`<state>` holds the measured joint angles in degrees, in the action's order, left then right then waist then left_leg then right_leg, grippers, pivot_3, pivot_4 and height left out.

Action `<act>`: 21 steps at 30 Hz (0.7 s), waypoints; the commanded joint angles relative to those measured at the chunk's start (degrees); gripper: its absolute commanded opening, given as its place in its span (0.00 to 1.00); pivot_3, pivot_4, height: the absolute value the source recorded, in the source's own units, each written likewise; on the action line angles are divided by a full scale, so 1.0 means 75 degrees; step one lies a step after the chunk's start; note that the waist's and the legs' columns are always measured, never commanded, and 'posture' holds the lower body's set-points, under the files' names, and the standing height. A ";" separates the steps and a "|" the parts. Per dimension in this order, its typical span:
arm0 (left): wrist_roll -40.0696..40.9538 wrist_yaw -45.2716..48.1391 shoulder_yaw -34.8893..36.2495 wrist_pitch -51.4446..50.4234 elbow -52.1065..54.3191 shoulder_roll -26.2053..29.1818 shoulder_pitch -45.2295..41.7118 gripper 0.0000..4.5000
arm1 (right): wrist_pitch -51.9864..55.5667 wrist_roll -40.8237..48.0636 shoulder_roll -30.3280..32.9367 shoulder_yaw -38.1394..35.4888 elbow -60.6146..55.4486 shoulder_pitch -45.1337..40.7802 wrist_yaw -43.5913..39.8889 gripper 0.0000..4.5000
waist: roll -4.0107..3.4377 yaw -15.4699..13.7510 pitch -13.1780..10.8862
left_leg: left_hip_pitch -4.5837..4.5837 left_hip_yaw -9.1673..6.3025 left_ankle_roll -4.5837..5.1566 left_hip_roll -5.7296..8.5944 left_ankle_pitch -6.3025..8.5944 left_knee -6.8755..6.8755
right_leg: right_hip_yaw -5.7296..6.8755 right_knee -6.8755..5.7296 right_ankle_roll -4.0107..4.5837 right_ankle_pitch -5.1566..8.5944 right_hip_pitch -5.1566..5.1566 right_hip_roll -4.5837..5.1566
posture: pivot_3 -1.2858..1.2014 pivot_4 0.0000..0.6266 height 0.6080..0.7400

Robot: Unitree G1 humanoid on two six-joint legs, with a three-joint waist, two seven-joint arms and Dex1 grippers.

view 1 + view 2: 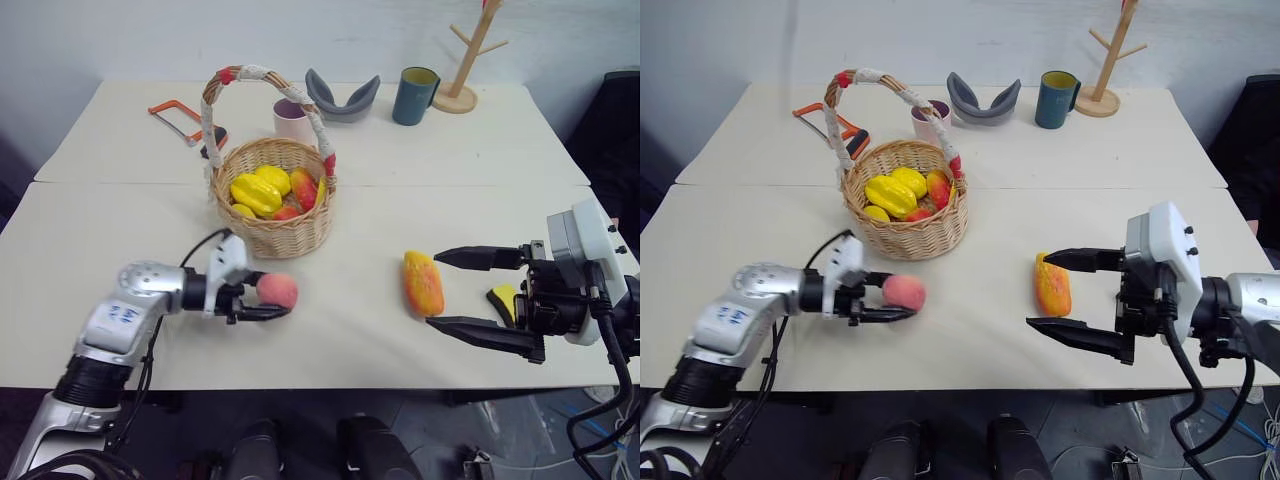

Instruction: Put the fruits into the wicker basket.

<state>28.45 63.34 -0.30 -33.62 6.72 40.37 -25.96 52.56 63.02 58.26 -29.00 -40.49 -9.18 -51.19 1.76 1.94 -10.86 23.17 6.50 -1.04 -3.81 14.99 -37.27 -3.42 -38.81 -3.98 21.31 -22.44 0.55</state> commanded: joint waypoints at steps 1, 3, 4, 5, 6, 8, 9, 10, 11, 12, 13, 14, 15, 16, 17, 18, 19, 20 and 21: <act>0.0888 -0.0987 0.1060 -0.0980 -0.0055 -0.0274 -0.1084 0.59 | -0.0230 0.0006 0.0078 0.0041 -0.0059 -0.0078 0.0168 1.00 | 0.0001 -0.0045 0.0000 | 0.0001 -0.0011 0.0004 0.0003 -0.0002 -0.0006 | 0.0006 -0.0003 0.0000 0.0000 0.0003 0.0000 | 0.52 0.24 1.00; 0.0593 -0.2009 0.1242 -0.1210 -0.0743 -0.0582 -0.2090 0.59 | -0.0305 -0.0154 0.0022 0.0168 0.0063 -0.0120 0.0344 1.00 | 0.0002 -0.0064 -0.0001 | -0.0001 -0.0024 0.0016 0.0014 -0.0004 -0.0015 | 0.0010 -0.0001 -0.0007 -0.0003 0.0016 0.0002 | 0.52 0.24 1.00; 0.0488 -0.2321 0.1283 -0.1263 -0.0939 -0.0685 -0.2403 0.59 | -0.0329 -0.0184 0.0008 0.0214 0.0112 -0.0131 0.0406 1.00 | 0.0002 -0.0058 -0.0001 | 0.0003 -0.0029 0.0036 0.0017 0.0002 -0.0016 | 0.0009 0.0003 -0.0016 -0.0009 0.0016 0.0002 | 0.52 0.24 1.00; 0.0261 -0.2653 0.1197 -0.1260 -0.1252 -0.0798 -0.2815 0.59 | -0.0363 -0.0221 0.0000 0.0253 0.0163 -0.0121 0.0424 1.00 | 0.0003 -0.0047 -0.0001 | 0.0003 -0.0028 0.0035 0.0020 0.0000 -0.0017 | 0.0006 0.0006 -0.0022 -0.0012 0.0020 0.0002 | 0.52 0.24 1.00; 0.0122 -0.2849 0.1121 -0.1268 -0.1449 -0.0861 -0.3061 0.59 | -0.0386 -0.0236 -0.0001 0.0275 0.0191 -0.0111 0.0425 1.00 | 0.0003 -0.0046 -0.0001 | 0.0004 -0.0024 0.0030 0.0020 -0.0002 -0.0017 | 0.0004 0.0010 -0.0024 -0.0013 0.0020 0.0002 | 0.52 0.24 1.00; -0.0395 -0.3034 0.0712 -0.1031 -0.1840 -0.0898 -0.3427 0.59 | -0.0448 -0.0330 -0.0006 0.0359 0.0224 -0.0114 0.0453 1.00 | 0.0003 -0.0036 -0.0001 | 0.0005 -0.0020 0.0018 0.0020 -0.0009 -0.0014 | 0.0003 0.0015 -0.0024 -0.0013 0.0017 0.0001 | 0.52 0.24 1.00; -0.0630 -0.3049 0.0502 -0.0912 -0.2016 -0.0907 -0.3507 0.59 | -0.0476 -0.0391 -0.0018 0.0405 0.0237 -0.0131 0.0511 1.00 | 0.0002 -0.0019 0.0000 | 0.0005 -0.0014 0.0013 0.0018 -0.0012 -0.0012 | 0.0001 0.0014 -0.0024 -0.0013 0.0013 0.0000 | 0.52 0.24 1.00; -0.0791 -0.3051 0.0364 -0.0823 -0.2159 -0.0914 -0.3567 0.59 | -0.0504 -0.0431 -0.0022 0.0449 0.0249 -0.0149 0.0559 1.00 | 0.0002 -0.0009 0.0000 | 0.0004 -0.0001 0.0008 0.0016 -0.0015 -0.0002 | -0.0004 0.0016 -0.0024 -0.0013 0.0005 -0.0001 | 0.52 0.24 1.00; -0.0956 -0.3075 0.0235 -0.0688 -0.2303 -0.0945 -0.3599 0.66 | -0.0532 -0.0497 -0.0019 0.0486 0.0275 -0.0164 0.0623 1.00 | 0.0002 -0.0008 0.0000 | 0.0003 0.0004 0.0005 0.0014 -0.0017 0.0002 | -0.0007 0.0015 -0.0024 -0.0013 0.0000 -0.0001 | 0.52 0.24 1.00; -0.1055 -0.3054 0.0143 -0.0583 -0.2411 -0.0977 -0.3614 0.75 | -0.0551 -0.0559 -0.0016 0.0509 0.0301 -0.0172 0.0686 1.00 | 0.0002 -0.0012 -0.0001 | 0.0003 0.0008 0.0001 0.0011 -0.0019 0.0007 | -0.0009 0.0013 -0.0024 -0.0013 -0.0005 -0.0001 | 0.52 0.24 1.00; -0.1221 -0.3029 0.0009 -0.0431 -0.2468 -0.0965 -0.3576 0.81 | -0.0559 -0.0639 -0.0004 0.0505 0.0315 -0.0151 0.0754 1.00 | 0.0003 -0.0019 -0.0001 | 0.0004 0.0009 -0.0001 0.0009 -0.0020 0.0009 | -0.0009 0.0013 -0.0023 -0.0012 -0.0010 -0.0002 | 0.52 0.24 1.00; -0.1418 -0.3057 -0.0106 -0.0249 -0.2526 -0.0950 -0.3530 0.87 | -0.0557 -0.0714 -0.0001 0.0471 0.0310 -0.0110 0.0835 1.00 | 0.0003 -0.0019 -0.0001 | 0.0005 0.0009 -0.0002 0.0007 -0.0021 0.0008 | -0.0008 0.0013 -0.0022 -0.0012 -0.0011 -0.0003 | 0.52 0.24 1.00; -0.1564 -0.3085 -0.0175 -0.0161 -0.2562 -0.0925 -0.3493 0.95 | -0.0540 -0.0742 -0.0008 0.0417 0.0297 -0.0065 0.0913 1.00 | 0.0003 -0.0020 -0.0001 | 0.0006 0.0009 -0.0002 0.0007 -0.0021 0.0008 | -0.0009 0.0013 -0.0022 -0.0012 -0.0013 -0.0003 | 0.52 0.24 1.00; -0.1644 -0.3114 -0.0180 -0.0115 -0.2587 -0.0918 -0.3475 1.00 | -0.0522 -0.0751 -0.0022 0.0360 0.0280 -0.0023 0.0985 1.00 | 0.0003 -0.0024 -0.0001 | 0.0006 0.0011 -0.0002 0.0008 -0.0021 0.0006 | -0.0010 0.0012 -0.0022 -0.0012 -0.0012 -0.0001 | 0.52 0.24 1.00; -0.1685 -0.3123 -0.0159 -0.0096 -0.2610 -0.0927 -0.3473 1.00 | -0.0514 -0.0745 -0.0030 0.0326 0.0268 0.0003 0.1032 1.00 | 0.0003 -0.0025 -0.0001 | 0.0006 0.0013 -0.0002 0.0008 -0.0021 0.0004 | -0.0012 0.0012 -0.0022 -0.0012 -0.0011 -0.0001 | 0.52 0.24 1.00; -0.1553 -0.3013 -0.0020 -0.0145 -0.2563 -0.0913 -0.3467 1.00 | -0.0416 -0.0704 -0.0029 0.0196 0.0250 0.0111 0.1161 1.00 | 0.0003 -0.0032 -0.0001 | 0.0006 0.0013 -0.0002 0.0008 -0.0021 0.0002 | -0.0012 0.0012 -0.0022 -0.0012 -0.0010 0.0000 | 0.52 0.24 1.00; -0.1376 -0.2845 0.0129 -0.0190 -0.2482 -0.0895 -0.3447 1.00 | -0.0333 -0.0677 -0.0024 0.0073 0.0224 0.0234 0.1267 1.00 | 0.0003 -0.0040 -0.0001 | 0.0006 0.0013 -0.0001 0.0009 -0.0020 0.0000 | -0.0013 0.0010 -0.0022 -0.0012 -0.0010 0.0001 | 0.52 0.24 1.00; -0.1044 -0.2527 0.0330 -0.0291 -0.2253 -0.0829 -0.3377 1.00 | -0.0228 -0.0647 -0.0028 -0.0116 0.0194 0.0437 0.1382 1.00 | 0.0003 -0.0042 -0.0001 | 0.0006 0.0013 -0.0001 0.0008 -0.0020 0.0000 | -0.0012 0.0009 -0.0022 -0.0012 -0.0008 0.0001 | 0.52 0.24 1.00; -0.0824 -0.2298 0.0470 -0.0364 -0.2089 -0.0787 -0.3325 1.00 | -0.0162 -0.0620 -0.0030 -0.0245 0.0171 0.0580 0.1462 1.00 | 0.0003 -0.0045 -0.0001 | 0.0006 0.0013 -0.0001 0.0009 -0.0020 0.0000 | -0.0011 0.0009 -0.0022 -0.0012 -0.0008 0.0002 | 0.52 0.24 1.00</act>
<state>18.95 43.31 0.25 -36.27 -13.02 33.11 -50.73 50.72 57.69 58.17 -27.29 -38.04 -5.52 -41.48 1.78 1.61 -10.87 23.22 6.60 -1.05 -3.75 14.84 -37.26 -3.51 -38.75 -4.14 21.22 -22.50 0.57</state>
